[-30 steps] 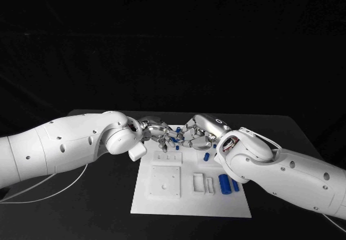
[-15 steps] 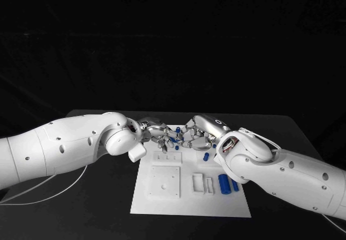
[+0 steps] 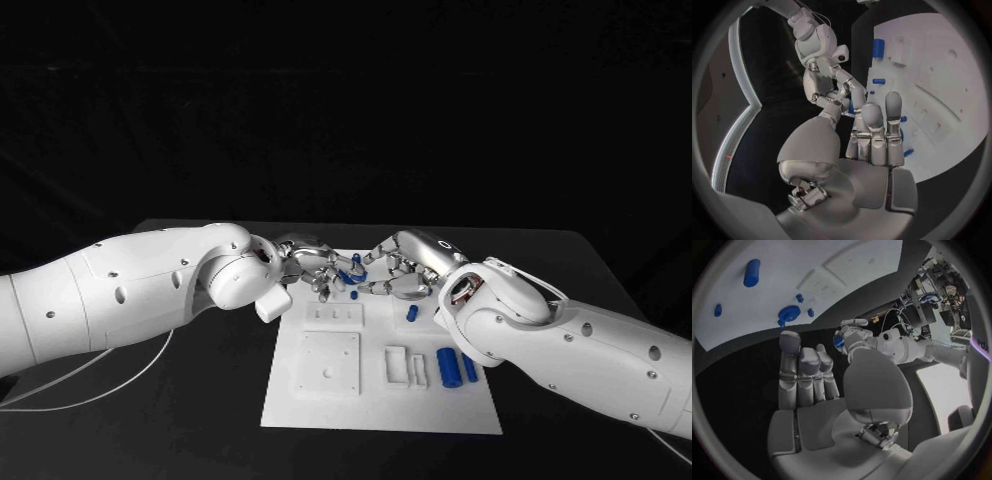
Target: Assemble the parts on the task board
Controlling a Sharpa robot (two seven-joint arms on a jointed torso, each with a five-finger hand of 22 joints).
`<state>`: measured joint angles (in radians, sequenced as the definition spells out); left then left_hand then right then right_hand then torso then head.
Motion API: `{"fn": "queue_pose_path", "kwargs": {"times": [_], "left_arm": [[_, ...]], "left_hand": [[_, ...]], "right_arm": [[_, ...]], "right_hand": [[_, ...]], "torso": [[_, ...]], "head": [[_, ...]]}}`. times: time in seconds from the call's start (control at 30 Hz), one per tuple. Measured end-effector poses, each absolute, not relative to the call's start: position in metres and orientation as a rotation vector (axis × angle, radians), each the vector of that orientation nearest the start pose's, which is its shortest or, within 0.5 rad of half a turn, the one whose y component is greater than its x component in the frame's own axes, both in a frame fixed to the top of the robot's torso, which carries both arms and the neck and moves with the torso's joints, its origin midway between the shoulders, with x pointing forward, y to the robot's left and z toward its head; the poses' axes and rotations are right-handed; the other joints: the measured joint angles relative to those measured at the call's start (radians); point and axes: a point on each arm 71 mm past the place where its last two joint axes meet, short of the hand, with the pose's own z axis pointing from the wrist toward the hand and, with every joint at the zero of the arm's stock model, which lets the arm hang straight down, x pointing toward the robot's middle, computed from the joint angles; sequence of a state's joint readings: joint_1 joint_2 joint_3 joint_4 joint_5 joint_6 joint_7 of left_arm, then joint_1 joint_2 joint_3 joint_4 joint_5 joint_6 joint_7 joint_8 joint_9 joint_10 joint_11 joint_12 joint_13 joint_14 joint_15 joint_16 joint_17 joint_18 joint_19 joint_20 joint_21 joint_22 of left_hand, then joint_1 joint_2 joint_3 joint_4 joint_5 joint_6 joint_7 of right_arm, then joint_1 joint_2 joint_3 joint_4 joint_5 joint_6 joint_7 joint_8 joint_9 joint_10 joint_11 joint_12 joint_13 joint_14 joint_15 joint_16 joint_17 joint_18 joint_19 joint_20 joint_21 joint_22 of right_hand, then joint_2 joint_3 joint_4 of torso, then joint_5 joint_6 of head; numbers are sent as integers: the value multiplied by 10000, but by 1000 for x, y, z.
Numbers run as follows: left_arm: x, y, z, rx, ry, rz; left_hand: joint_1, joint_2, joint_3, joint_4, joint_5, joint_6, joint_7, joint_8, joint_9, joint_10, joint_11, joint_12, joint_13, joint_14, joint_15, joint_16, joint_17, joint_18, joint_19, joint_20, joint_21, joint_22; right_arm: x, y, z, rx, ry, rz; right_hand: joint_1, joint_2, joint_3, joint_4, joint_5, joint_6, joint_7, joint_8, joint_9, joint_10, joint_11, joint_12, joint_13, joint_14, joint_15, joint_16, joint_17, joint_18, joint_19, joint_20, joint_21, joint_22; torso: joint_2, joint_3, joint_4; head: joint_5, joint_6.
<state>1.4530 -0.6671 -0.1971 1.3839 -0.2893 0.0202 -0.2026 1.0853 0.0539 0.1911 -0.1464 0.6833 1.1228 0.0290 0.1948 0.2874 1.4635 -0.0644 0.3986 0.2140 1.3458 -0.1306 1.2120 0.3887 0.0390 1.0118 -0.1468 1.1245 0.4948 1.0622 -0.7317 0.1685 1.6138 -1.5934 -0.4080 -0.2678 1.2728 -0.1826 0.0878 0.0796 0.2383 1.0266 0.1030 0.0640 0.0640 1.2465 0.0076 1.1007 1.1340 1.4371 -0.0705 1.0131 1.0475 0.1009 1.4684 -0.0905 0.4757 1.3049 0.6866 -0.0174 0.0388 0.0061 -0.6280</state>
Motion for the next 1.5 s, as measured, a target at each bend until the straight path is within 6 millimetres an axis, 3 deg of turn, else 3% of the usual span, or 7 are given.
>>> {"fn": "queue_pose_path", "kwargs": {"times": [0.2, 0.27, 0.33, 0.67, 1.07, 1.23, 1.5], "left_arm": [[520, 155, -153, -7194, 21821, -11423], [521, 157, -154, -7296, 21780, -11297], [521, 159, -154, -7358, 21756, -11175], [523, 164, -156, -7395, 21694, -10377], [526, 160, -156, -6586, 21410, -8922], [528, 151, -158, -5808, 21252, -8182], [526, 137, -168, -4799, 21200, -7217]], "left_hand": [[161, 161, -150, 90, -229, -1, 0, 0, -1, 20, -22, -39, 174, 54, 19, -84, 219, -1, -1, 1, -56, 142], [161, 161, -150, 90, -245, -1, 0, 0, -1, 33, -34, -28, 263, 54, 19, -84, 297, -1, -1, 1, -56, 208], [161, 161, -181, 119, -261, -1, 0, 0, -2, 33, -34, 62, 366, 52, 19, 7, 454, -2, -12, 3, -57, 299], [162, 160, -242, 157, -218, -1, 0, 0, -1, 14, -54, 261, 601, -45, 7, 197, 820, -4, -151, 0, -57, 543], [352, 23, -436, -8, -276, 207, 206, 0, -2, 55, -192, 748, 692, 411, -136, 175, 1356, -5, 285, -143, -322, 819], [644, 52, -523, -224, -648, 316, 295, -1174, 7, 50, -148, 748, 616, 482, -120, -230, 1580, -4, 339, -90, -648, 970], [689, 56, -699, -245, -552, 476, 281, -1253, 14, 56, -116, 1245, 535, 730, -85, 35, 2561, -5, 480, -23, -814, 1330]], "right_arm": [[470, -143, -156, -214, 14822, 7240], [470, -150, -157, 57, 14780, 7246], [472, -157, -155, 433, 14723, 7289], [498, -209, -138, 3426, 14252, 7579], [524, -257, -137, 5883, 13646, 7619], [531, -266, -133, 6212, 13422, 7598], [543, -278, -124, 6464, 13084, 7470]], "right_hand": [[184, -184, -486, 1082, -845, -1030, 144, 0, -34, -448, 92, -171, -492, -140, 139, -258, -267, 223, -36, 106, -825, -300], [201, -201, -561, 1369, -704, -1054, 159, -1, -34, -497, 66, -171, -627, -139, 139, -288, -327, 224, -36, 106, -943, -339], [201, -201, -608, 1517, 11, -1055, 160, -1, -34, -499, 71, -171, -701, -140, 139, -300, -350, 225, -36, 106, -984, -360], [144, 172, -875, 1261, 1298, -1056, 161, -1, -33, -566, 67, -171, -914, -146, 132, -361, -447, 223, -36, 106, -1136, -413], [144, 330, -1041, 1094, 1839, -930, 147, -1, -32, -637, 67, -128, -995, -177, 101, -361, -494, 218, -36, 106, -1195, -461], [93, 382, -1075, 1074, 1882, -930, 147, -1, -32, -643, 64, -128, -1054, -209, 130, -468, -578, 217, -36, 106, -1369, -510], [93, 381, -1124, 1066, 1916, -930, 146, -2, -31, -727, 51, -128, -1179, -262, 117, -567, -719, 210, -36, 106, -1611, -624]], "torso": [[-4, 11, -7], [-3, 14, -9], [-2, 13, -6], [2, -3, 20], [0, -10, 33], [-12, -13, 57], [-10, -29, 33]], "head": [[67, 8], [74, 2], [61, -14], [96, -74], [108, -175], [110, -252], [150, -341]]}}
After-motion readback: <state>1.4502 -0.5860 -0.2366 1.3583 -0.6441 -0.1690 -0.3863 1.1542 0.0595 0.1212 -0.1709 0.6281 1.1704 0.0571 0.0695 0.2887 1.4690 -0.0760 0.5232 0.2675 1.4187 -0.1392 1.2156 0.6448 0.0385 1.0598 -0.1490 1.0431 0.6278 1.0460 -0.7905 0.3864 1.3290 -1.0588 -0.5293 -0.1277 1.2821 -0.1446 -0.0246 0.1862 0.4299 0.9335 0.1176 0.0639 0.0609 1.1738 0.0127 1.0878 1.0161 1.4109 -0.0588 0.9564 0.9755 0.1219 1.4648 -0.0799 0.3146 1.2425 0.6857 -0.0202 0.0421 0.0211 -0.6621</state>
